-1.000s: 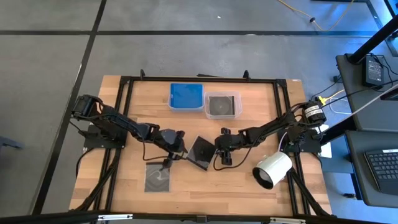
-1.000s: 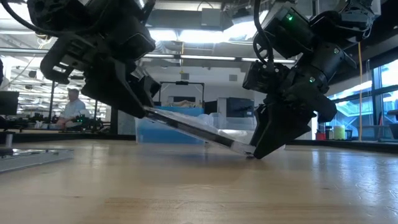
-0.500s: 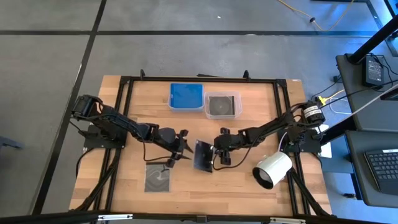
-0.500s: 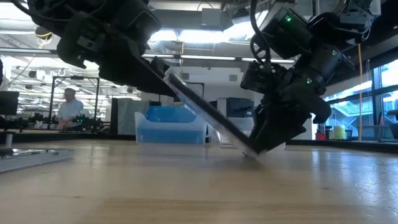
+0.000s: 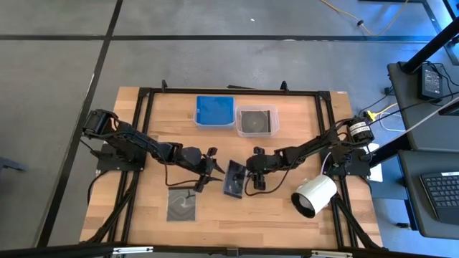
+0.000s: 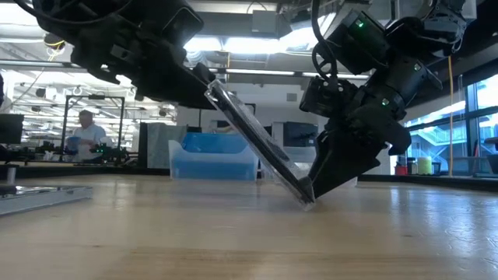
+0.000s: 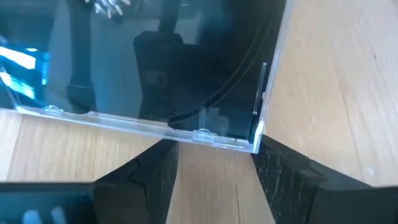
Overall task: Pick & place jewel cases by type
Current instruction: Put the right black CD case into the transparent bin
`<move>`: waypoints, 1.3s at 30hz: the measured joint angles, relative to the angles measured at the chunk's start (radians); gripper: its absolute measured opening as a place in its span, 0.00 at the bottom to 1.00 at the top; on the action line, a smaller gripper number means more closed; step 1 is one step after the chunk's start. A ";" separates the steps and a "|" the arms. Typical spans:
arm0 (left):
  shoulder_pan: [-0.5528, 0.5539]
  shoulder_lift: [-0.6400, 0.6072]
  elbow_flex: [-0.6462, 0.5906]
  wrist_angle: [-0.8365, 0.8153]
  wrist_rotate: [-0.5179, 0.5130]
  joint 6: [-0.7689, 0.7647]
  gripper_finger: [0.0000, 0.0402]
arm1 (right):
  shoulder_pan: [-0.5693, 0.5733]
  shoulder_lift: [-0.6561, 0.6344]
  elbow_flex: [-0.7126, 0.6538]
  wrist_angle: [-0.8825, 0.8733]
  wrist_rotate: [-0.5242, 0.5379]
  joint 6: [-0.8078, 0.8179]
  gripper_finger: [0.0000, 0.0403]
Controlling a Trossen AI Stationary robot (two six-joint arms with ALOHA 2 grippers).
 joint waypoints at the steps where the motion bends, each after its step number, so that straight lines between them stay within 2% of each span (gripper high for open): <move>1: -0.001 0.000 0.000 0.001 -0.017 0.000 0.36 | 0.000 0.000 -0.001 0.004 0.000 -0.001 0.52; 7: -0.001 -0.001 0.000 0.002 -0.052 0.002 0.36 | 0.000 0.001 -0.001 0.013 -0.001 0.000 0.52; 10: -0.001 -0.001 -0.001 -0.001 -0.064 0.050 0.36 | 0.000 0.001 -0.001 0.015 -0.002 0.000 0.52; 18: -0.014 0.002 -0.002 -0.002 -0.235 0.178 0.36 | 0.000 0.001 -0.001 0.033 -0.006 0.007 0.52; 34: -0.015 0.003 -0.004 -0.006 -0.303 0.216 0.36 | 0.000 0.001 0.001 0.033 -0.008 0.004 0.52; 39: -0.025 0.003 -0.004 0.004 -0.321 0.287 0.36 | 0.000 0.001 0.001 0.032 -0.008 0.003 0.52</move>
